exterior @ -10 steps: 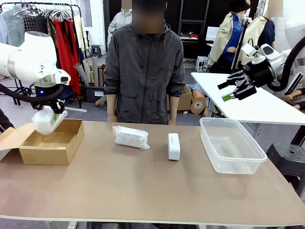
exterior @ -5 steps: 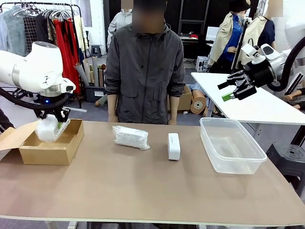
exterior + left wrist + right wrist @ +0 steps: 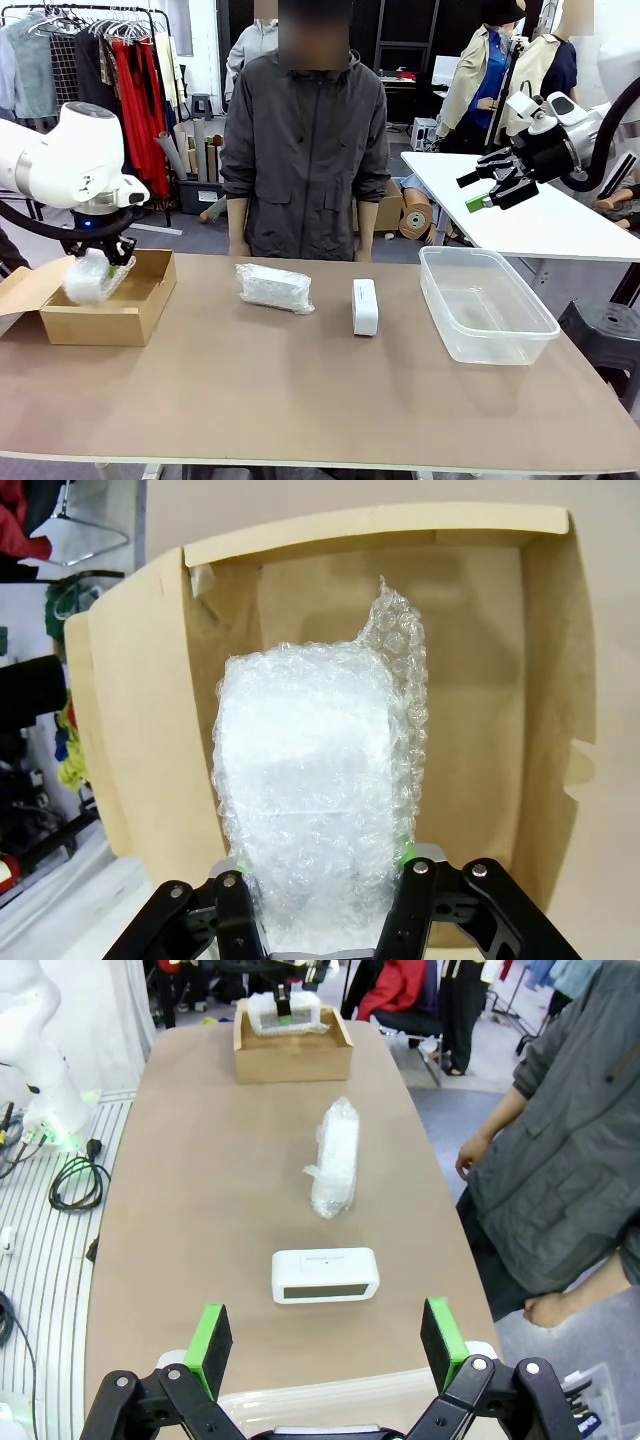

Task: Separate and place wrapped and unwrapped clocks.
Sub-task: If the picked Digital clock is wrapped, place it in the Package Box ; if not, place it in the Organizing box.

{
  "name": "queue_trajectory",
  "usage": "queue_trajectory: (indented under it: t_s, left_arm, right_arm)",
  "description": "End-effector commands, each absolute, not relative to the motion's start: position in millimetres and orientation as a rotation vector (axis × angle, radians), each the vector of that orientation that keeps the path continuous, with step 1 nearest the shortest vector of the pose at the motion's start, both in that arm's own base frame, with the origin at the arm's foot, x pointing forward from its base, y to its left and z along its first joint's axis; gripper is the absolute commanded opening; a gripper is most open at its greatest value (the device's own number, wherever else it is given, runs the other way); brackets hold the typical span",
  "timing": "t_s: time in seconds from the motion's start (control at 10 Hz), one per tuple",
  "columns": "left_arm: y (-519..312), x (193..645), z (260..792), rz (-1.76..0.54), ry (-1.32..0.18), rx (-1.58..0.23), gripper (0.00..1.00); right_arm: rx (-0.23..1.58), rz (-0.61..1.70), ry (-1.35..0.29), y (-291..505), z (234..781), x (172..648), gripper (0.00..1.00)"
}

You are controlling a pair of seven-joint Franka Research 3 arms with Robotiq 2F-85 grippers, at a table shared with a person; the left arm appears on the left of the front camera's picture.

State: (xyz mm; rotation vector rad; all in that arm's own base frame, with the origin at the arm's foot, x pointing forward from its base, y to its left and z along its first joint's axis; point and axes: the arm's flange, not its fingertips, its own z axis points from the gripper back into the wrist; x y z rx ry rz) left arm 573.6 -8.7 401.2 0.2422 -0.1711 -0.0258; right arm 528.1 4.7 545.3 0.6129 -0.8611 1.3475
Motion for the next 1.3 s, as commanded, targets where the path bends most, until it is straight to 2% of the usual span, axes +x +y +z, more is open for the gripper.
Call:
queue_trajectory:
  t_s: [0.0, 0.7, 1.2]
  left_arm:
    - [1, 583, 392, -0.076, -0.194, 0.274, 0.0]
    - [20, 592, 355, -0.084, -0.158, 0.256, 0.0]
    - [18, 592, 360, -0.079, -0.165, 0.262, 0.97]
  right_arm:
    - [0.614, 1.35, -0.864, 6, 547, 527, 1.0]
    - [0.614, 1.35, -0.864, 6, 547, 527, 1.0]
    - [0.614, 1.35, -0.864, 6, 547, 527, 1.0]
